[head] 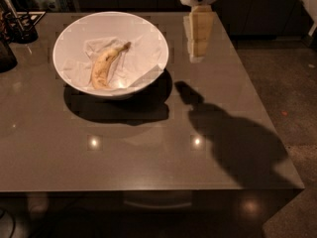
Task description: Pick banana from white bowl
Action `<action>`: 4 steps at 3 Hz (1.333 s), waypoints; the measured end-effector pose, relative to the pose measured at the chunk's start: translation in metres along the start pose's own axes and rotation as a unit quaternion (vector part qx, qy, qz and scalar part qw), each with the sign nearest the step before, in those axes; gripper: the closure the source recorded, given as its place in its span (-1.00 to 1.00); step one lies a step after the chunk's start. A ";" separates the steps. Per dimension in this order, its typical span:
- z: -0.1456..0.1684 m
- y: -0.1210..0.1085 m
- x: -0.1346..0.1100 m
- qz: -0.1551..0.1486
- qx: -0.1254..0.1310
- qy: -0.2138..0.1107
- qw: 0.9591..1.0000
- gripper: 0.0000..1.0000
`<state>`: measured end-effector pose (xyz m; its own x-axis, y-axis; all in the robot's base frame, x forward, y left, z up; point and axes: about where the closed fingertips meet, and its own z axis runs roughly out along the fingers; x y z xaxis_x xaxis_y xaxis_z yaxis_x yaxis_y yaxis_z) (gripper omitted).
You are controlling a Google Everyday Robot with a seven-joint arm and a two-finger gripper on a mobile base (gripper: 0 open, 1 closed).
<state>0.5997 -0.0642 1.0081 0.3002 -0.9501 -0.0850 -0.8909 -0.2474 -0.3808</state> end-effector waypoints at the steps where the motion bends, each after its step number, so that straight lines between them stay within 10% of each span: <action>1: 0.001 -0.005 -0.004 -0.002 0.008 -0.003 1.000 -1.00; 4: 0.037 -0.015 -0.012 -0.116 0.000 -0.024 0.993 -1.00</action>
Offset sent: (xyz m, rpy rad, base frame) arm 0.0097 0.0028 -0.0071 -0.0368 -0.0441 0.0959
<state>0.6218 -0.0426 0.9810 0.5136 -0.8571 -0.0396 -0.7960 -0.4587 -0.3950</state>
